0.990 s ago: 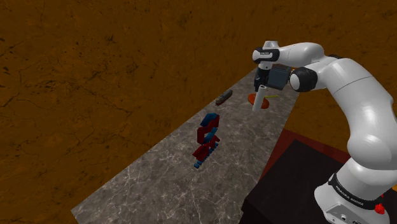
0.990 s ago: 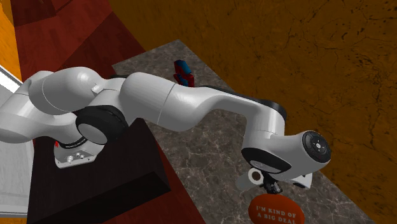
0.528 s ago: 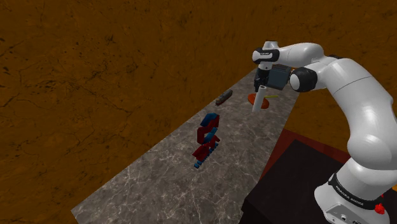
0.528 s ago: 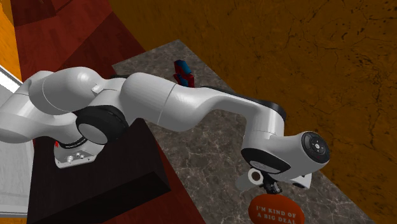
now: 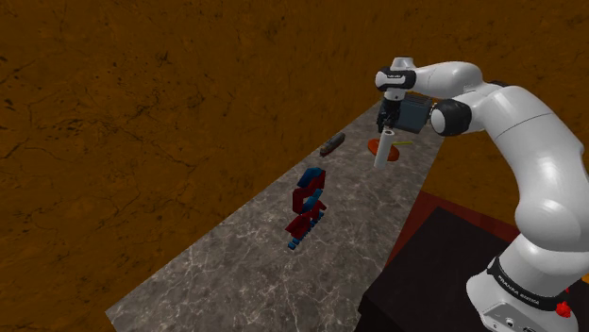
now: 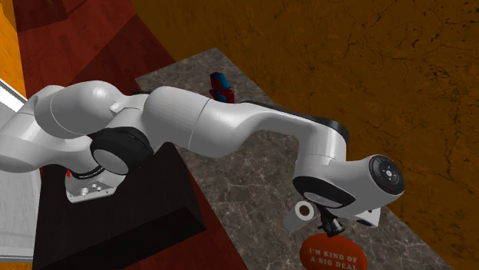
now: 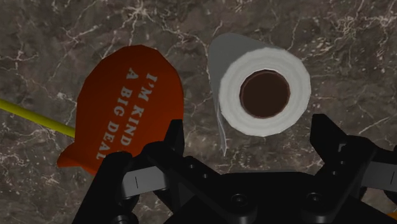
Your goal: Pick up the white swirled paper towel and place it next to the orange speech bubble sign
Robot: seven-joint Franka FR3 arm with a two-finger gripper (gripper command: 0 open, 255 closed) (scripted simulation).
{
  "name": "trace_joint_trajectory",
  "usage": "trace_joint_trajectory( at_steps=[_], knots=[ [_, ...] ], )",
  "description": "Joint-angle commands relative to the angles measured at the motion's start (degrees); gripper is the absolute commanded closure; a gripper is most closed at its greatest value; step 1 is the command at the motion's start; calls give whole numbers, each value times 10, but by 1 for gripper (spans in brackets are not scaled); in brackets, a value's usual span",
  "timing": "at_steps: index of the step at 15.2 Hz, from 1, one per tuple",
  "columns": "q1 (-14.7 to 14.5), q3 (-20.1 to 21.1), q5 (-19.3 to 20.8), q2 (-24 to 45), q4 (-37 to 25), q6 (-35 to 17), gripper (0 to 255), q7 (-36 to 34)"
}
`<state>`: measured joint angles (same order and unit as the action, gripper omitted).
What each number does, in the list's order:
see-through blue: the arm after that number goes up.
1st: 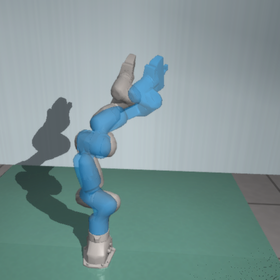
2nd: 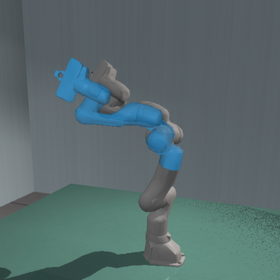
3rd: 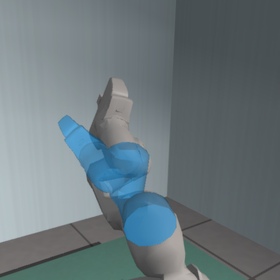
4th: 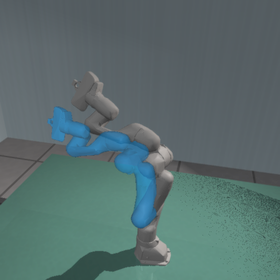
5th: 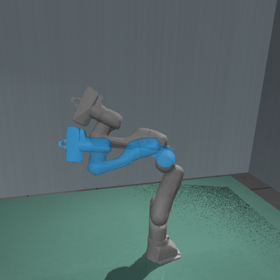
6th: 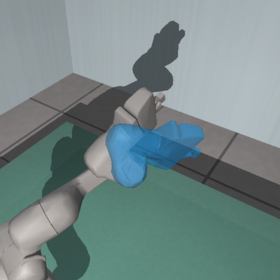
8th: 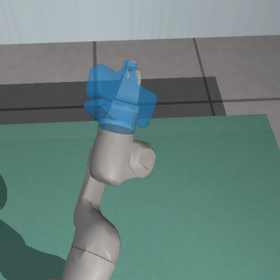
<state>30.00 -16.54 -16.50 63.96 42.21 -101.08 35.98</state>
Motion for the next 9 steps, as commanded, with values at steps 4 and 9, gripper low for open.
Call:
trace_joint_trajectory(
  at_steps=[4,9],
  knots=[
    [14,1,2,17,-84,64,0,-10],
    [14,1,2,17,-84,64,0,-10]
  ],
)
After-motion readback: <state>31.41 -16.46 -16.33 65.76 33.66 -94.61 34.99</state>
